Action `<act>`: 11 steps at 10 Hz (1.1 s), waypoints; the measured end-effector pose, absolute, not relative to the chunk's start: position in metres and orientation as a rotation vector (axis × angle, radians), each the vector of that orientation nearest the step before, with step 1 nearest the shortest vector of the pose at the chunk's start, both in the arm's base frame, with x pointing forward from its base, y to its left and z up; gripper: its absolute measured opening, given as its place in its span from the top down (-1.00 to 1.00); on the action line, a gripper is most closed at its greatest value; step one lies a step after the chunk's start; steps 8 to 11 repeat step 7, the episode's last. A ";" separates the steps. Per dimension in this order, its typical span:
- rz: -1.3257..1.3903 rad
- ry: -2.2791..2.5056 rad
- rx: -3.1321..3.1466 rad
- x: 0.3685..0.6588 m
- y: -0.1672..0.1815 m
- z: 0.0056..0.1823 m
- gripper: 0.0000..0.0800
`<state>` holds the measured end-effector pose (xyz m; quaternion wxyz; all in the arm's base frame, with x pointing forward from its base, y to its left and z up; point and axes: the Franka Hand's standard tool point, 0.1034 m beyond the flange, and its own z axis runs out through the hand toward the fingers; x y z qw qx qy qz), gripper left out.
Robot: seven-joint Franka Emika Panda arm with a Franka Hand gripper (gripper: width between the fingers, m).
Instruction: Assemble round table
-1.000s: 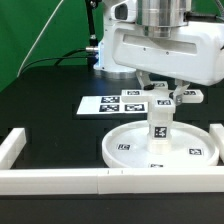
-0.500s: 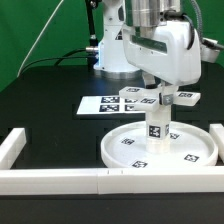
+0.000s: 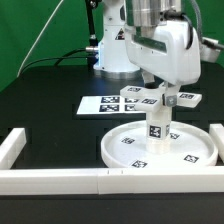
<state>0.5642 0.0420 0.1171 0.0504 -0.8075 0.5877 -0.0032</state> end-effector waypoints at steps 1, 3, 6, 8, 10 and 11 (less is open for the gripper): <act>-0.012 1.763 -2.455 0.565 0.044 0.129 -0.62; -0.010 1.743 -2.438 0.567 0.047 0.147 -0.62; -0.007 1.744 -2.443 0.566 0.047 0.144 -0.62; -0.007 1.745 -2.444 0.566 0.047 0.143 -0.62; -0.007 1.745 -2.444 0.566 0.047 0.143 -0.62; -0.007 1.745 -2.444 0.566 0.047 0.143 -0.62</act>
Offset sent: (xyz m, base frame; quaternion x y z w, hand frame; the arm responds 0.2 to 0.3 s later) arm 0.0000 0.0000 0.0000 0.0000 0.0000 0.0000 1.0000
